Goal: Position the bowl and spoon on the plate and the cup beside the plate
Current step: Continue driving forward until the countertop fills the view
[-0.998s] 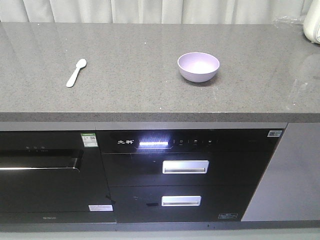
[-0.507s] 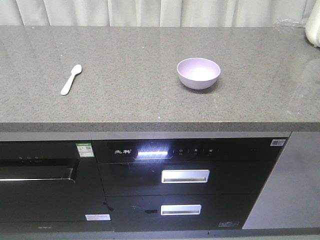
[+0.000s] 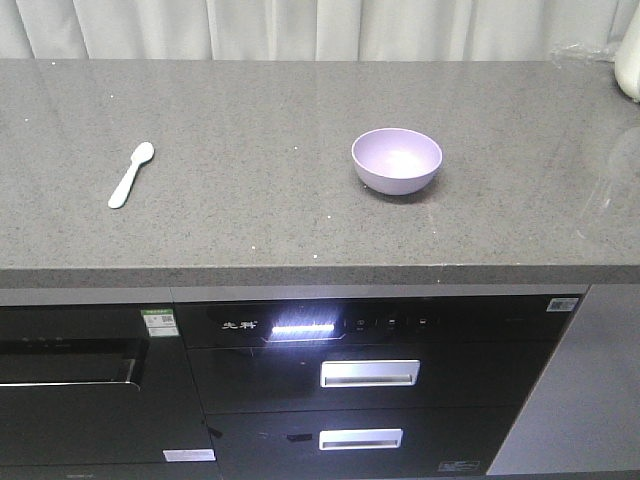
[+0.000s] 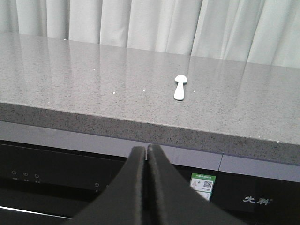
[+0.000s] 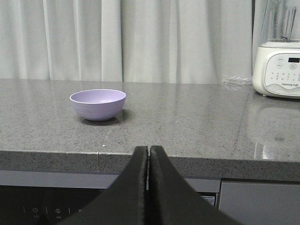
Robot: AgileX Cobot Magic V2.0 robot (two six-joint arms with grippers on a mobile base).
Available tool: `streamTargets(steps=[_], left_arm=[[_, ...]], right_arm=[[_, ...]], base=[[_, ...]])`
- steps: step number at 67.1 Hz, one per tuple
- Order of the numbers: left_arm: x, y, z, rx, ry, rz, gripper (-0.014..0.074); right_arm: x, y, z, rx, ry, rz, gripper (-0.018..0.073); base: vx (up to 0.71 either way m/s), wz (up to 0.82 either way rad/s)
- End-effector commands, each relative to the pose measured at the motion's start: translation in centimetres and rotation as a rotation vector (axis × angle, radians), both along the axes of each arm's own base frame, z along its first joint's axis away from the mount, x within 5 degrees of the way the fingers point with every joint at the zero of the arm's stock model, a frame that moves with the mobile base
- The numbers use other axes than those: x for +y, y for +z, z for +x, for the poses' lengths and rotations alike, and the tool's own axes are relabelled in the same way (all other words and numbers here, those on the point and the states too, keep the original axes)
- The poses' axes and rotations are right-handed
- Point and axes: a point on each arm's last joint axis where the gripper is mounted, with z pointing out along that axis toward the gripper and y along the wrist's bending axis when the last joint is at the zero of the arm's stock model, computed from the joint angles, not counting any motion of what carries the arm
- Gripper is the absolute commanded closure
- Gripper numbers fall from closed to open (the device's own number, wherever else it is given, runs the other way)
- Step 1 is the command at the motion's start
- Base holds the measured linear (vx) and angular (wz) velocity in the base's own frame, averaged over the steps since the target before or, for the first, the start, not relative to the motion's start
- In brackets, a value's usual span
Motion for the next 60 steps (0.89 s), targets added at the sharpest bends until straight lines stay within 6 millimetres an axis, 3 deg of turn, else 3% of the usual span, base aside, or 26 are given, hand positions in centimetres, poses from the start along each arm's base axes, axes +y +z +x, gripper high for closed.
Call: streamTargets(steps=[1,60], left_arm=[[-0.09,-0.29,0.23,-0.034,-0.013,-0.009,0.0602],[-0.09,-0.29,0.23,-0.034,-0.013,-0.009,0.0602]], right_arm=[[-0.02,0.48,-0.10,-0.077,-0.005,-0.007,0.0561],[-0.02,0.48,-0.10,-0.077,-0.005,-0.007,0.0561]], base=[[0.06,-0.01],[0.05,0.00]])
